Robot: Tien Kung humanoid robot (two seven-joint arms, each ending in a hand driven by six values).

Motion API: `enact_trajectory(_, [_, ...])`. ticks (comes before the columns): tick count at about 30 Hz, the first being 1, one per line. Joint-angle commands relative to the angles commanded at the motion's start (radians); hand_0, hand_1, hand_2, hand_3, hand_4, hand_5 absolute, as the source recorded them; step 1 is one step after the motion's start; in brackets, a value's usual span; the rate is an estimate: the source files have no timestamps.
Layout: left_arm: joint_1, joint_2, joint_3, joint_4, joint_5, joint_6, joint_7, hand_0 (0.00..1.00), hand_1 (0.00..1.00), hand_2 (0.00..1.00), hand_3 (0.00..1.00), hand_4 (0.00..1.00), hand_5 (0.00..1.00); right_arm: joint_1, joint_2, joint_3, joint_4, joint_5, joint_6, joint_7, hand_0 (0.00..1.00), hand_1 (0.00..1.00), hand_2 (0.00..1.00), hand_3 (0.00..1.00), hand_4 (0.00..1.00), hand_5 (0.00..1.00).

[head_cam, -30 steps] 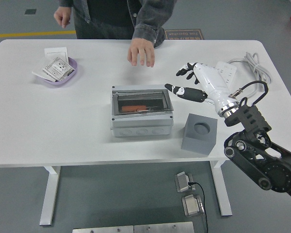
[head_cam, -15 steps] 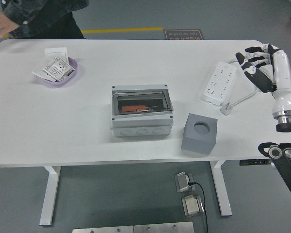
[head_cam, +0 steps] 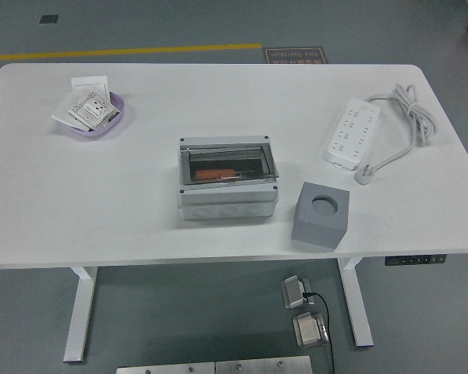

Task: Pick up the cylinder from the cube,place it in the box,flap close box

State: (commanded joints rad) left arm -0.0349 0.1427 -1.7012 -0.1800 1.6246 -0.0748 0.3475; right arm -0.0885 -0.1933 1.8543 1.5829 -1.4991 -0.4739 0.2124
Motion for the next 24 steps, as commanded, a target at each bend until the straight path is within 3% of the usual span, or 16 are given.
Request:
enact_trajectory(11, [0.063, -0.020, 0.003, 0.000, -0.021, 0.005, 0.002, 0.636, 0.655, 0.467, 0.613, 0.675, 0.399, 0.006, -0.008, -0.007, -0.008, -0.004, -0.004, -0.002, 0.411, 0.471, 0.569, 0.566, 0.908, 0.755])
enact_trajectory(24, [0.086, -0.031, -0.009, 0.000, -0.027, 0.012, 0.005, 0.636, 0.654, 0.466, 0.613, 0.673, 0.396, 0.036, -0.026, -0.074, -0.024, -0.017, 0.001, -0.014, 0.430, 0.470, 0.554, 0.558, 0.910, 0.758])
